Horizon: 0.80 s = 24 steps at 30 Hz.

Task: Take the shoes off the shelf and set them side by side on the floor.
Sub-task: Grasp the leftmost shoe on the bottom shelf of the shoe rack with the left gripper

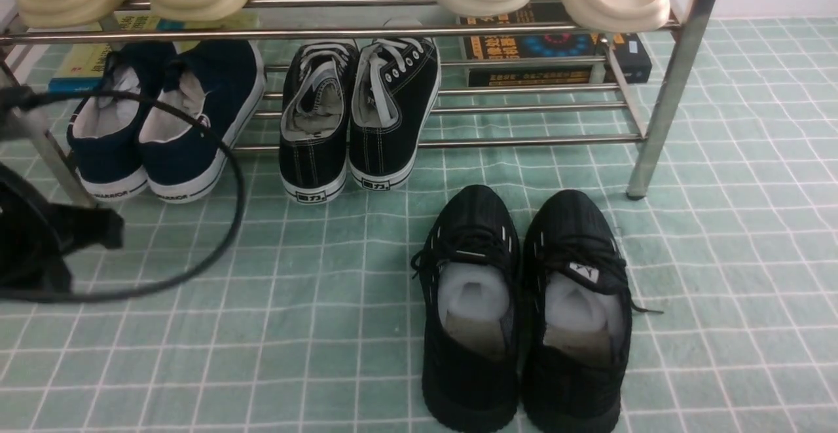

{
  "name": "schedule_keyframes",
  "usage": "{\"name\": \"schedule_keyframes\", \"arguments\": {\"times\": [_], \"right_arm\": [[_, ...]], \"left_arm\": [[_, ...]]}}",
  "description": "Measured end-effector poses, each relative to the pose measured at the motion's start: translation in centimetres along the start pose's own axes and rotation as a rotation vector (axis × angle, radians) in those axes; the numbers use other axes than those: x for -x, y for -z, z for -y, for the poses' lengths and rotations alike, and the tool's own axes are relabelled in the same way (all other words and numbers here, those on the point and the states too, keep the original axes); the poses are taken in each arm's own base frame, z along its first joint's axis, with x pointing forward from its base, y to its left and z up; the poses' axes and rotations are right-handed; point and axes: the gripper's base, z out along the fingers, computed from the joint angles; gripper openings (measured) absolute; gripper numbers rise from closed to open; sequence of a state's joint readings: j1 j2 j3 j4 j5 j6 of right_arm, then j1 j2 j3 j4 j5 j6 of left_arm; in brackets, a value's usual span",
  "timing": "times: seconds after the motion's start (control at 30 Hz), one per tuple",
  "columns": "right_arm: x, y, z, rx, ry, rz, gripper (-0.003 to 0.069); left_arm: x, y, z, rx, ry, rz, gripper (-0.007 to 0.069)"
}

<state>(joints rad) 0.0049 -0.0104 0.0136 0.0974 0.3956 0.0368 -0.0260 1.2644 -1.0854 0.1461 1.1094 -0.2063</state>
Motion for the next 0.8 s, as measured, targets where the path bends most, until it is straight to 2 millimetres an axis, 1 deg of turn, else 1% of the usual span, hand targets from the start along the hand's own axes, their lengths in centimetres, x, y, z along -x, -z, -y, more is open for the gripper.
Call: {"name": "schedule_keyframes", "arguments": {"times": [0.03, 0.07, 0.1, 0.13, 0.17, 0.23, 0.3, 0.43, 0.57, 0.7, 0.73, 0.77, 0.8], "right_arm": [[0.0, 0.0, 0.0, 0.0, 0.0, 0.0, 0.0237], [0.0, 0.0, 0.0, 0.0, 0.0, 0.0, 0.0237], [0.0, 0.0, 0.0, 0.0, 0.0, 0.0, 0.0237], [0.0, 0.0, 0.0, 0.0, 0.0, 0.0, 0.0237], [0.0, 0.0, 0.0, 0.0, 0.0, 0.0, 0.0237], [0.0, 0.0, 0.0, 0.0, 0.0, 0.0, 0.0237], [0.0, 0.0, 0.0, 0.0, 0.0, 0.0, 0.0237], [0.0, 0.0, 0.0, 0.0, 0.0, 0.0, 0.0237], [0.0, 0.0, 0.0, 0.0, 0.0, 0.0, 0.0237], [0.0, 0.0, 0.0, 0.0, 0.0, 0.0, 0.0237], [0.0, 0.0, 0.0, 0.0, 0.0, 0.0, 0.0237], [0.0, 0.0, 0.0, 0.0, 0.0, 0.0, 0.0237], [0.0, 0.0, 0.0, 0.0, 0.0, 0.0, 0.0237]], "left_arm": [[0.4, 0.2, -0.2, 0.01, 0.007, 0.006, 0.0006], [1.4, 0.1, -1.0, 0.056, 0.02, -0.009, 0.0008], [2.1, -0.1, -1.5, 0.068, 0.039, -0.015, 0.0009], [2.7, -0.3, -2.5, 0.071, 0.077, -0.023, 0.001], [2.9, -0.5, -2.7, 0.07, 0.082, -0.027, 0.001], [3.8, -0.9, -4.6, 0.012, 0.179, -0.017, 0.0011], [4.2, -1.1, -5.5, -0.052, 0.266, 0.011, 0.0011], [5.1, -0.9, -5.2, -0.163, 0.285, 0.082, 0.0013], [5.9, -0.2, -4.9, -0.209, 0.293, 0.142, 0.0021], [6.7, 0.2, -5.2, -0.202, 0.352, 0.212, 0.0057], [7.0, 0.0, -5.3, -0.196, 0.385, 0.235, 0.0086], [7.2, -0.1, -5.4, -0.195, 0.394, 0.247, 0.01], [7.6, -0.6, -5.5, -0.196, 0.425, 0.265, 0.0139]]}}
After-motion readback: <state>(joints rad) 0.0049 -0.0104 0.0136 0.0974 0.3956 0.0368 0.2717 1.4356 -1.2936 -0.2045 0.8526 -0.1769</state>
